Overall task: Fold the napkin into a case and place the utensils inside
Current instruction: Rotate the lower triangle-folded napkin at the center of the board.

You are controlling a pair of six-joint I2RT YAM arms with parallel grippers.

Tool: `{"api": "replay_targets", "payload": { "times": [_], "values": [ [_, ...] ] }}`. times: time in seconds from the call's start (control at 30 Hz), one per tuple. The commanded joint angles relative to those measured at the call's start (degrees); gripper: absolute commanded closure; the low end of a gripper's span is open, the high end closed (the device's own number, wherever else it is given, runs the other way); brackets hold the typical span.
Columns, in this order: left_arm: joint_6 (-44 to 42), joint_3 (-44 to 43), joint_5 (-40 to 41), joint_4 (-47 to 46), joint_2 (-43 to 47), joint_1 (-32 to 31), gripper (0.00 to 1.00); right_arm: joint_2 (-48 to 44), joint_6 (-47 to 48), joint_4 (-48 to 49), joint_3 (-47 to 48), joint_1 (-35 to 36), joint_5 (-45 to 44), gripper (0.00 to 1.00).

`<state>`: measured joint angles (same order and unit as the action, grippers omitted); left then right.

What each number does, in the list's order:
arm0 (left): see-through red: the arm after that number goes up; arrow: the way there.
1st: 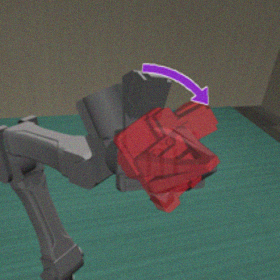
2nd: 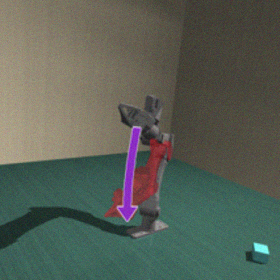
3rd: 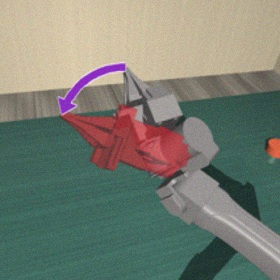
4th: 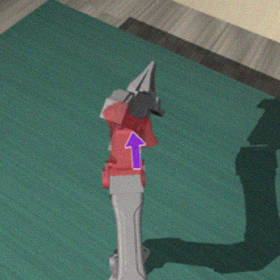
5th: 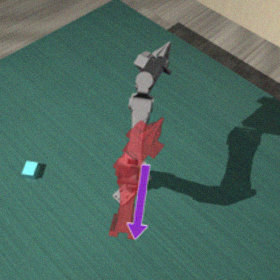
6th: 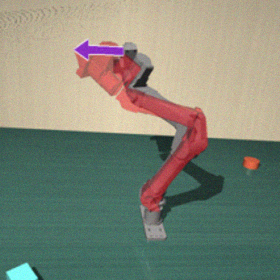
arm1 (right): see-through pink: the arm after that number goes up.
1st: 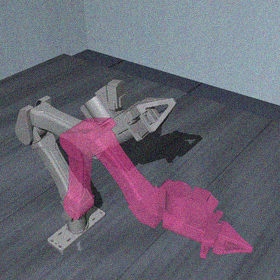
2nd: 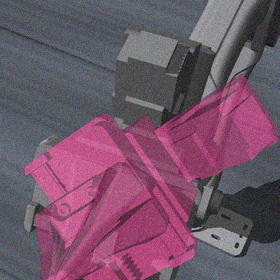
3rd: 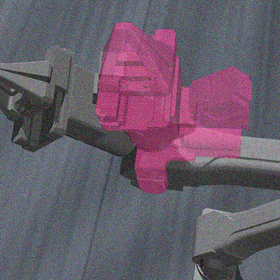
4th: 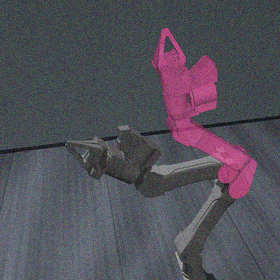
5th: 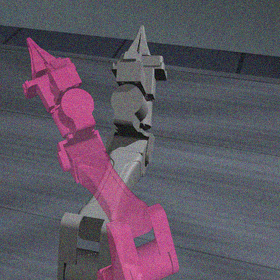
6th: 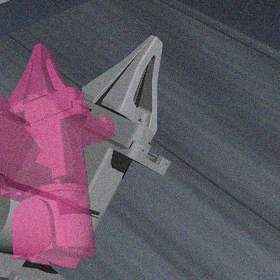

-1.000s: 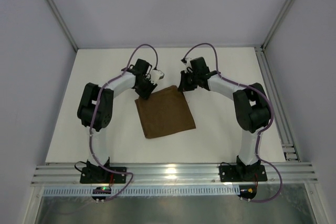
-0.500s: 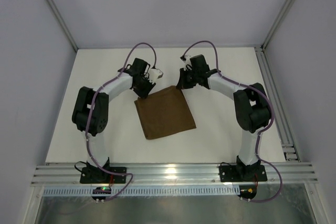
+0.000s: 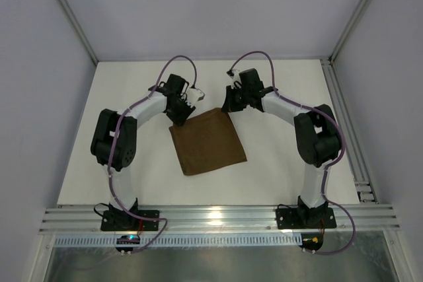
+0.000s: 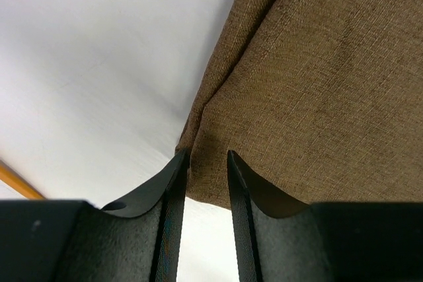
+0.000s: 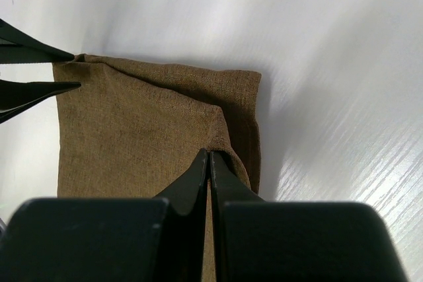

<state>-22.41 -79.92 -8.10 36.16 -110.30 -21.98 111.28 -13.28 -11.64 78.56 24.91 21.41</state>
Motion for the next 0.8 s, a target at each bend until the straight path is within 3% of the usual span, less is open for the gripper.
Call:
{"api": "replay_targets", "payload": {
  "times": [0.0,0.07,0.27,0.57,0.77],
  "values": [
    [-1.67,-0.33,1.50,1.89,-0.35,0.36,0.67,0.16,-0.08,1.44,2.65,0.05,1.00,0.97],
    [-1.93,0.29,1.68,1.81,-0.44,0.44,0.71,0.33,-0.08,1.53,2.56,-0.03,1.00,0.97],
    [-1.93,0.64,1.68,1.28,0.52,0.44,1.00,0.95,-0.17,1.36,3.08,-0.03,1.27,0.97],
    [0.61,10.02,-10.62,-3.72,13.35,4.92,1.00,1.13,-0.17,2.58,5.81,0.23,4.78,0.97],
    [0.62,15.48,-14.14,-5.31,13.89,8.52,1.00,6.82,-2.80,3.03,10.80,0.49,6.10,0.97]
  ]
}}
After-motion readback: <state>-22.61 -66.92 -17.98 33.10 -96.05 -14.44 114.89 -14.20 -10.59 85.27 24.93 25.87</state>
